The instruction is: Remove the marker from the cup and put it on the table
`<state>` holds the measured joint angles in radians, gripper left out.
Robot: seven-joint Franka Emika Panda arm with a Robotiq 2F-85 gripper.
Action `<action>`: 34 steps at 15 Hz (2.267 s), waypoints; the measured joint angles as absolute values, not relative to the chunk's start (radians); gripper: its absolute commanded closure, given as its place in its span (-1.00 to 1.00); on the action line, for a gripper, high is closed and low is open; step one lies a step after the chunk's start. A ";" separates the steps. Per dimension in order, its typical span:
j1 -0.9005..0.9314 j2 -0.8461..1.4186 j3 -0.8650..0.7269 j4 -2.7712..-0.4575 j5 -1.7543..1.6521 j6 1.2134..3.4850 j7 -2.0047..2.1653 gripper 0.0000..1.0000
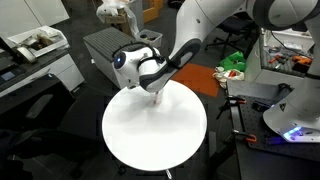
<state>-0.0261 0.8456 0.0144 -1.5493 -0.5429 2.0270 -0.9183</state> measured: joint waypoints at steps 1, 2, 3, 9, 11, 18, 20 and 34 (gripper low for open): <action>-0.025 0.843 0.014 -1.549 -0.543 2.027 -0.918 0.90; -0.023 0.840 0.014 -1.549 -0.543 2.027 -0.918 0.90; -0.021 0.835 0.014 -1.549 -0.543 2.027 -0.918 0.90; -0.010 0.789 0.014 -1.569 -0.543 2.024 -0.909 0.90; -0.005 0.759 0.014 -1.592 -0.544 2.021 -0.895 0.90; 0.019 0.593 0.013 -1.741 -0.560 1.979 -0.830 0.90; 0.021 0.533 0.013 -1.795 -0.578 1.977 -0.803 0.90; 0.057 0.363 0.072 -1.925 -0.591 2.103 -0.560 0.90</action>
